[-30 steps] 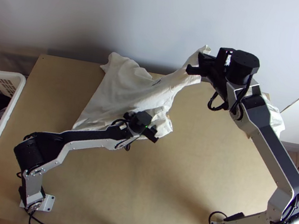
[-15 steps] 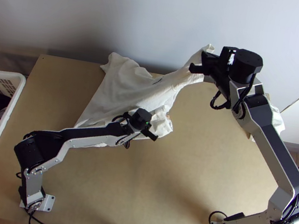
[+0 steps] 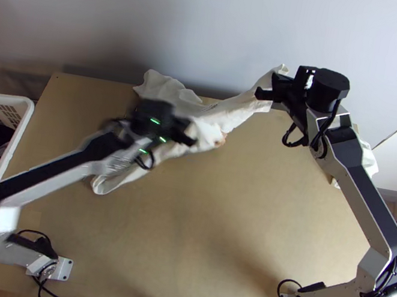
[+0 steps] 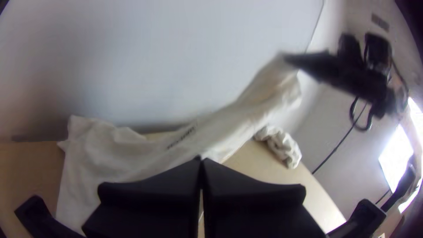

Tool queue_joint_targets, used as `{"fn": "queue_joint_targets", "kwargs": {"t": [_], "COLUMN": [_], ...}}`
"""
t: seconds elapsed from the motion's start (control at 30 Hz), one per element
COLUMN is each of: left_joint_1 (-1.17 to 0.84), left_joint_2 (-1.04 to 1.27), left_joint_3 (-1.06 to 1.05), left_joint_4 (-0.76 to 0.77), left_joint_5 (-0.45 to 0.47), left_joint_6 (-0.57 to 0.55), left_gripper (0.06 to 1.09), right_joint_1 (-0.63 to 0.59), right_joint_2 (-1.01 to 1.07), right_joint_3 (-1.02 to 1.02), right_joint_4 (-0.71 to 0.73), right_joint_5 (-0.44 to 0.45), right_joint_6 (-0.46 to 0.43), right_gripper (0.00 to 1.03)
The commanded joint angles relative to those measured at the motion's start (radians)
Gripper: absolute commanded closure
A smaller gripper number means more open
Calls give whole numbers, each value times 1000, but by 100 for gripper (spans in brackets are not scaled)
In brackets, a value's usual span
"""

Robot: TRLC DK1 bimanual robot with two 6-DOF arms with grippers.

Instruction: Fold the t-shirt

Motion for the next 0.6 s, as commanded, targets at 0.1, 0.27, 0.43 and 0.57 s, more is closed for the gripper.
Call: {"fn": "queue_joint_targets", "kwargs": {"t": [0.1, 0.27, 0.43, 0.57], "left_joint_1": [171, 269, 410, 553], "left_joint_2": [-388, -535, -613, -652], "left_joint_3": [17, 5, 74, 176], "left_joint_4": [-109, -154, -203, -266], "left_joint_5": [108, 140, 151, 171], "left_joint_6": [-98, -155, -187, -215], "left_gripper": [105, 105, 105, 105], "right_joint_1": [8, 8, -12, -52], "right_joint_2": [-151, -298, -424, -479], "right_joint_3": [-47, -45, -4, 84], "right_joint_4": [-92, -166, -212, -292], "right_joint_5": [-84, -133, -134, -136], "right_joint_6": [2, 2, -1, -3], "right_gripper": [100, 100, 100, 100]}}
